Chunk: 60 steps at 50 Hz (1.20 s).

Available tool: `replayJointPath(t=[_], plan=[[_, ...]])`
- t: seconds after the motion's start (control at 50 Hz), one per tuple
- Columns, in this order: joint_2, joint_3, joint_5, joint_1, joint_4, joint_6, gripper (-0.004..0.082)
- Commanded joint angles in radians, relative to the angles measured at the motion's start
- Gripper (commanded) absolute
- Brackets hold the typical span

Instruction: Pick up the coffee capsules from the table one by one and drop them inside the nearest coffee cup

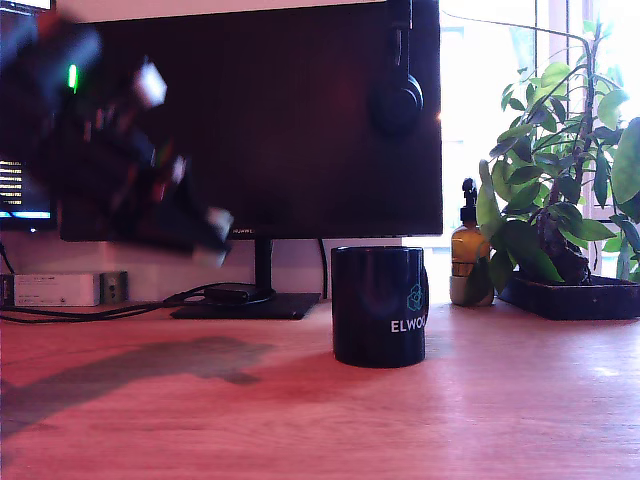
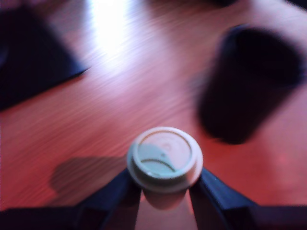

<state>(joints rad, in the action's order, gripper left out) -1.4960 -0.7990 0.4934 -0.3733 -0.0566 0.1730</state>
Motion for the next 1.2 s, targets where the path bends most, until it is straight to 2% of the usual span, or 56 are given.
replayJointPath(t=[0.0,0.34,0.46,0.76,0.98,1.14,1.16,1.18], plan=[[0.022,0.011,-0.014,-0.018,0.024,0.011,0.0128],[0.111,0.011,-0.100,-0.143,0.143,0.008,0.0130],[0.116,0.011,-0.111,-0.177,0.159,0.008,0.0130],[0.116,0.011,-0.115,-0.196,0.157,0.011,0.0130],[0.116,0.004,-0.195,-0.198,0.154,0.009,0.0130],[0.116,-0.028,-0.210,-0.217,0.158,0.009,0.0130],[0.115,-0.034,-0.214,-0.220,0.161,-0.020,0.0130],[0.115,-0.040,-0.216,-0.224,0.163,-0.020,0.0130]])
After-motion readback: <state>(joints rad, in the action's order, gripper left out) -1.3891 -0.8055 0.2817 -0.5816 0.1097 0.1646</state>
